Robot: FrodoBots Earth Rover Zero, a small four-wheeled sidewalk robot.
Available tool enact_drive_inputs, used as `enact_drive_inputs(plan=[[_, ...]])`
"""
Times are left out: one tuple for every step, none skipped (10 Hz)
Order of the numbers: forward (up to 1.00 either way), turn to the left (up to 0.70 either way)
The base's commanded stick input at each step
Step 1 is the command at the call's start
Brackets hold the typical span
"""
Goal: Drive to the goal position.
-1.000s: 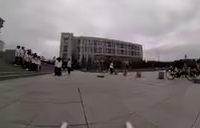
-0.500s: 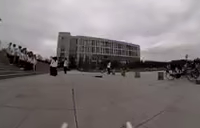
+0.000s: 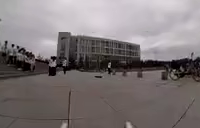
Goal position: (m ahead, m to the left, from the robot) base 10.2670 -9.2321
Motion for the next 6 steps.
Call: enact_drive_inputs(plan=[[0.7,0.0],[0.7,0.0],[0.7,0.0],[0.7,0.0],[0.7,0.0],[0.7,0.0]])
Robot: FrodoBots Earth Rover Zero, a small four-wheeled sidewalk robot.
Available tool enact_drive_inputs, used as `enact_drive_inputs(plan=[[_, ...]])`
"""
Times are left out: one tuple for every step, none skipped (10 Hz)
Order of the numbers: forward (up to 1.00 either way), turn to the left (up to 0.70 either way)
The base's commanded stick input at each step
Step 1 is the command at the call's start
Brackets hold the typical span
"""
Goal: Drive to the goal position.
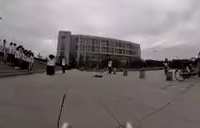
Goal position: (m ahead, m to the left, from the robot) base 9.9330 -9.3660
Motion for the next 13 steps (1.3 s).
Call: enact_drive_inputs(plan=[[0.7,0.0],[0.7,0.0],[0.7,0.0],[0.7,0.0],[0.7,0.0],[0.7,0.0],[0.7,0.0],[0.7,0.0],[0.7,0.0],[0.7,0.0],[0.7,0.0],[0.7,0.0],[0.7,0.0]])
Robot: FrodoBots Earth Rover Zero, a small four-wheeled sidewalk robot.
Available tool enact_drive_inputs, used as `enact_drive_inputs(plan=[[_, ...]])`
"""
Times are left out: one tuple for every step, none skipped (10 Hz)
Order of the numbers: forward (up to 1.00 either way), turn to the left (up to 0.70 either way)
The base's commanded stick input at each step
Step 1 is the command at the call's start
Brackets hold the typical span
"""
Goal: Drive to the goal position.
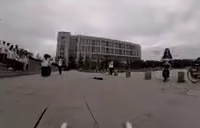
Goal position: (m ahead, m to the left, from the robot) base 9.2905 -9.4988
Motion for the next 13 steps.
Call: enact_drive_inputs(plan=[[0.7,0.0],[0.7,0.0],[0.7,0.0],[0.7,0.0],[0.7,-0.11],[0.7,-0.14],[0.7,-0.14],[0.7,-0.14],[0.7,-0.14],[0.7,-0.14],[0.7,-0.14],[0.7,-0.14],[0.7,-0.14]])
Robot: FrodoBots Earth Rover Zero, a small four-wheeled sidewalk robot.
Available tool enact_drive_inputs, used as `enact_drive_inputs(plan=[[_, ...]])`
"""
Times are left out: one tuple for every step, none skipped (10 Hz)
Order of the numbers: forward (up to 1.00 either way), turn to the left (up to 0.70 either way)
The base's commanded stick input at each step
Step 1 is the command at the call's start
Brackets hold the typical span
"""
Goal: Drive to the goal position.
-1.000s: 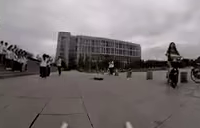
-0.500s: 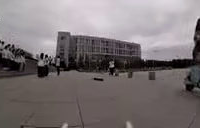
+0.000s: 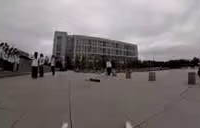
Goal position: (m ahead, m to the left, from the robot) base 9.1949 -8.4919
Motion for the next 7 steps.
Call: enact_drive_inputs(plan=[[0.7,-0.14],[0.7,-0.14],[0.7,-0.14],[0.7,-0.14],[0.7,-0.14],[0.7,-0.14],[0.7,-0.14]])
